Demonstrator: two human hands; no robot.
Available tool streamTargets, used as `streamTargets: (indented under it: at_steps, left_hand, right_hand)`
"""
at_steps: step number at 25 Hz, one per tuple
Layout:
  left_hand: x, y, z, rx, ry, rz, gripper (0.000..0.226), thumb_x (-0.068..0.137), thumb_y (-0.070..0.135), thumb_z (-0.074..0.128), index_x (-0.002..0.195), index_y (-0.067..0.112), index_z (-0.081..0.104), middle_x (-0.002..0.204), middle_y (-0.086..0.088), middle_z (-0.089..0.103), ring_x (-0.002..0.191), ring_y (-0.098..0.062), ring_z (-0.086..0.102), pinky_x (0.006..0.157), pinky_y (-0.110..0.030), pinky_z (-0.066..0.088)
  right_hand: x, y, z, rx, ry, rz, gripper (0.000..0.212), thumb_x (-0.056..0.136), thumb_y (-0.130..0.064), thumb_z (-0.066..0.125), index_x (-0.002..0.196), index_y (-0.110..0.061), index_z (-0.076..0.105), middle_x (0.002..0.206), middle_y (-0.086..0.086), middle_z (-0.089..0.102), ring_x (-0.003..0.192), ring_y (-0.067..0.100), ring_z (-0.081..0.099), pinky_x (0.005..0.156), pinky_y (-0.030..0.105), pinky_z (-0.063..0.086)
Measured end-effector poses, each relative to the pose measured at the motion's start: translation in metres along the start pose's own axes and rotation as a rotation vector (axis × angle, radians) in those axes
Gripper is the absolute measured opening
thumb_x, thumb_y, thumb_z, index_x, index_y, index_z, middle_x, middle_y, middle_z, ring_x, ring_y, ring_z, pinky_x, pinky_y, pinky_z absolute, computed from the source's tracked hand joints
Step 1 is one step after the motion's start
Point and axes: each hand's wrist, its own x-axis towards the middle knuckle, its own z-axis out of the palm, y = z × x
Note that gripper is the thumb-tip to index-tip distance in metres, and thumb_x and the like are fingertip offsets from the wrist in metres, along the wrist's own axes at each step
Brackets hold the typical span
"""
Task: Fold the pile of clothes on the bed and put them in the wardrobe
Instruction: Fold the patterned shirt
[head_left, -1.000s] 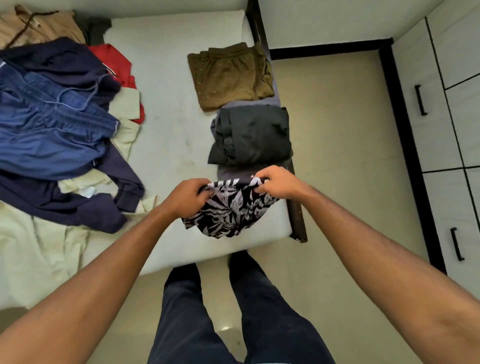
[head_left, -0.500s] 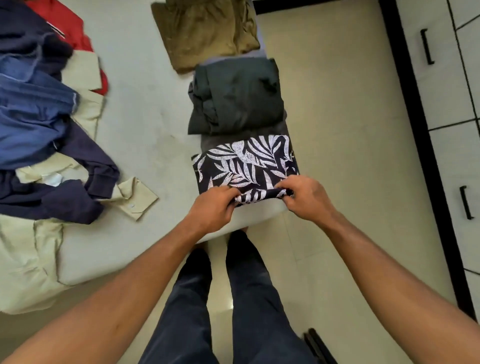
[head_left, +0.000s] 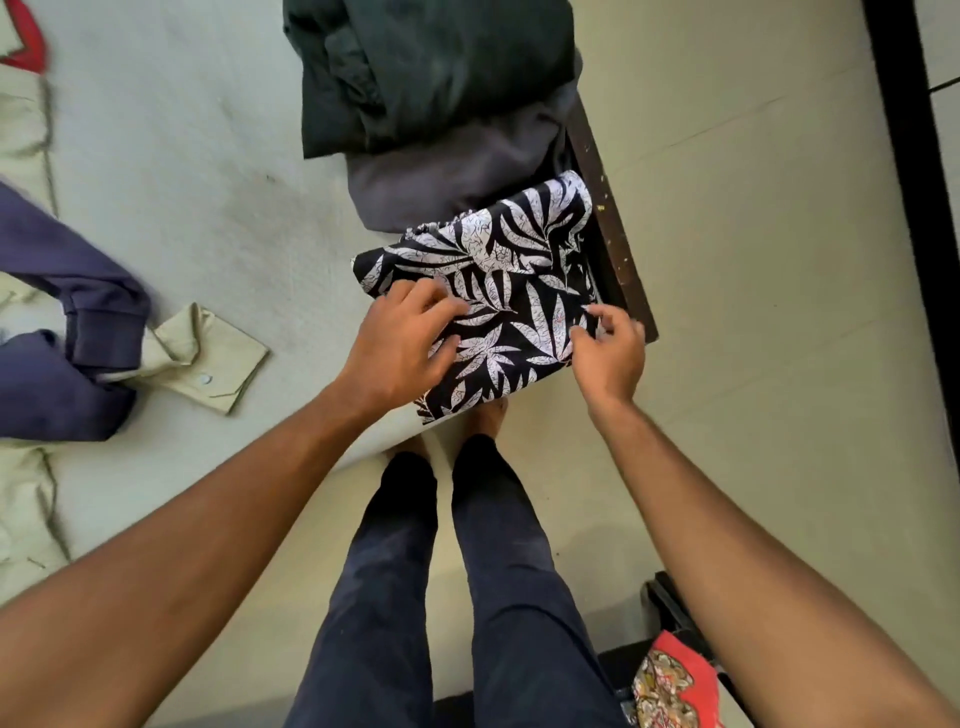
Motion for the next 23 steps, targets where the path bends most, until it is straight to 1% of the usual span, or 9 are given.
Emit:
streamTargets:
  at_steps: [2,4,7,11,14,16,18,20,23]
  left_hand:
    - [0.016,0.004,0.003,0.116,0.000,0.132,0.048,0.088,0.030,0.061,0.135,0.021,0.059,0.141,-0.009,0.054,0.127,-0.032,0.048,0.093,-0.046,0.045]
    - [0.032,0.010,0.014,0.261,-0.113,0.191,0.059,0.091,0.040,0.055,0.148,0.027,0.045,0.160,-0.010,0.034,0.149,-0.031,0.026,0.110,-0.048,0.033]
    - [0.049,0.007,0.039,0.368,-0.258,0.093,0.076,0.095,0.060,0.043,0.160,0.031,0.016,0.169,-0.010,0.000,0.155,-0.030,-0.005,0.124,-0.054,0.007]
    - [0.054,0.000,0.056,0.377,-0.300,0.028,0.078,0.097,0.067,0.026,0.161,0.032,-0.002,0.167,-0.009,-0.014,0.154,-0.029,-0.013,0.123,-0.055,-0.004]
    - [0.048,0.003,0.061,0.390,-0.255,0.030,0.078,0.097,0.066,0.027,0.161,0.030,0.002,0.168,-0.010,-0.009,0.155,-0.029,-0.009,0.124,-0.056,0.000]
    - [0.044,0.002,0.067,0.394,-0.244,0.030,0.078,0.097,0.066,0.028,0.161,0.029,0.002,0.169,-0.010,-0.006,0.155,-0.028,-0.008,0.124,-0.056,0.001]
    - [0.045,-0.002,0.072,0.381,-0.233,0.023,0.078,0.098,0.066,0.028,0.161,0.029,0.002,0.169,-0.010,-0.005,0.155,-0.028,-0.007,0.123,-0.057,0.002]
    - [0.044,-0.003,0.073,0.358,-0.197,0.054,0.076,0.099,0.065,0.028,0.162,0.026,0.008,0.169,-0.010,0.001,0.156,-0.029,-0.003,0.123,-0.058,0.003]
    - [0.035,0.000,0.068,0.318,-0.126,0.079,0.071,0.103,0.059,0.029,0.160,0.019,0.021,0.168,-0.011,0.010,0.156,-0.028,0.004,0.124,-0.057,0.008]
  right_hand:
    - [-0.006,-0.006,0.011,0.257,0.055,0.333,0.048,0.086,-0.022,0.077,0.130,-0.020,0.060,0.132,0.005,0.057,0.104,0.021,0.062,0.087,0.026,0.046]
    - [-0.004,-0.004,0.025,0.616,0.026,0.594,0.056,0.086,-0.019,0.080,0.135,-0.018,0.053,0.125,0.007,0.065,0.099,0.021,0.066,0.088,0.034,0.054]
    - [0.006,0.004,0.035,0.836,0.032,0.677,0.038,0.082,-0.002,0.079,0.117,-0.012,0.066,0.104,0.008,0.073,0.090,0.024,0.070,0.076,0.035,0.059]
    - [0.010,0.004,0.025,0.739,0.173,0.371,0.027,0.084,0.006,0.074,0.102,-0.013,0.067,0.093,0.002,0.071,0.080,0.014,0.068,0.065,0.015,0.054]
    - [0.002,0.009,0.023,0.480,0.197,0.260,0.036,0.086,-0.001,0.073,0.118,-0.016,0.063,0.115,0.008,0.062,0.099,0.021,0.065,0.079,0.014,0.050]
    - [-0.004,0.011,0.026,0.143,0.276,0.009,0.043,0.088,-0.015,0.073,0.129,-0.015,0.062,0.129,0.009,0.054,0.111,0.020,0.053,0.092,0.016,0.037]
    - [0.001,0.002,0.034,-0.033,0.245,-0.397,0.044,0.094,-0.028,0.067,0.135,-0.014,0.060,0.143,0.013,0.051,0.128,0.024,0.048,0.103,0.023,0.032]
    - [0.013,-0.011,0.050,-0.169,0.082,-0.697,0.054,0.100,-0.040,0.057,0.148,-0.014,0.051,0.159,0.016,0.038,0.147,0.031,0.034,0.117,0.038,0.029]
    - [0.034,-0.019,0.070,-0.423,-0.136,-0.785,0.066,0.103,-0.053,0.040,0.161,-0.024,0.027,0.170,0.012,0.014,0.158,0.031,0.010,0.126,0.053,0.014]
